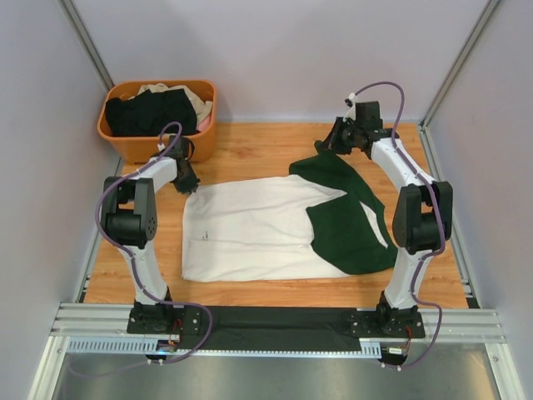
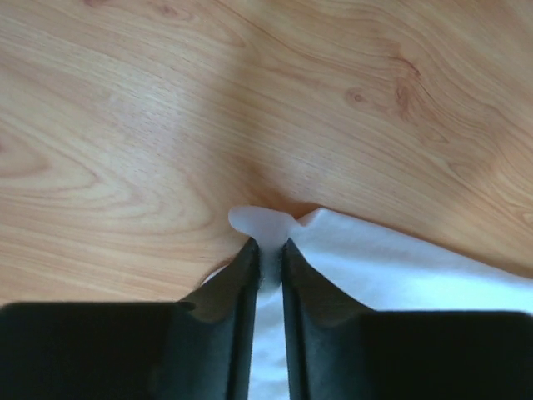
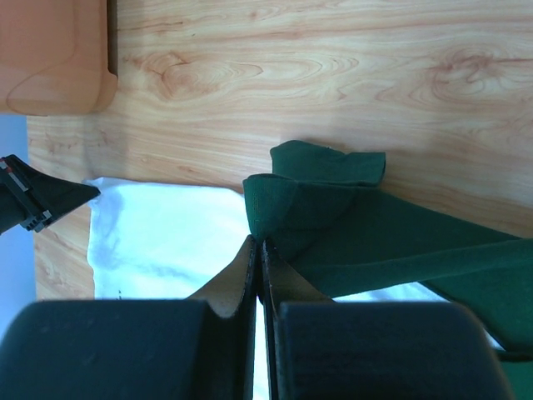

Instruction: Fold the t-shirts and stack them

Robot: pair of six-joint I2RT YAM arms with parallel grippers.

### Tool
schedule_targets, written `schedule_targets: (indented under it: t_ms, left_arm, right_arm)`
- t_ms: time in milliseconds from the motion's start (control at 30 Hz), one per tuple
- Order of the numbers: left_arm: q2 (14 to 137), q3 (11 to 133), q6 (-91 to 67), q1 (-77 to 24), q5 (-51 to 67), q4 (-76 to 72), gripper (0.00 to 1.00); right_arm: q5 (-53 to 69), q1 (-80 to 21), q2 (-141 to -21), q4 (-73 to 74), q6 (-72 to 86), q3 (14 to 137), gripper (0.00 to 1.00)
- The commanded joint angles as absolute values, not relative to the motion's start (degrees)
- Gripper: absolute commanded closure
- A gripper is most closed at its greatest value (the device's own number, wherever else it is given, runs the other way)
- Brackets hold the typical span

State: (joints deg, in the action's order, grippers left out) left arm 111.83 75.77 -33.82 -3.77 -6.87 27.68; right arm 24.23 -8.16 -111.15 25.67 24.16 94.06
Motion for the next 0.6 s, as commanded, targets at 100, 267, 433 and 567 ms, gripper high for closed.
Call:
schedule_targets:
  t_ms: [100,267,433,567]
  left_arm:
    - [110.3,77.5,-33.7,-4.2,-4.3,29.5,1.0]
    - [104.2,76.6,-32.3,-4.3,-3.9,30.1,1.0]
    - [97.5,72.5,-31.0,-4.3,-4.4,28.8,1.0]
    - [93.6,67.0,-30.9,-4.3,-5.2,27.2,1.0]
  right_arm:
    - [25.9,-7.8,-106.0,23.0,23.6,93.4,1.0]
    - [24.6,-5.4,-98.9,21.2,23.6,86.8,1.0]
    - [23.2,-2.0,-87.6,16.5,24.6,73.3,1.0]
    - [20.4,-0.5,-80.1,14.1,25.5,64.5,1.0]
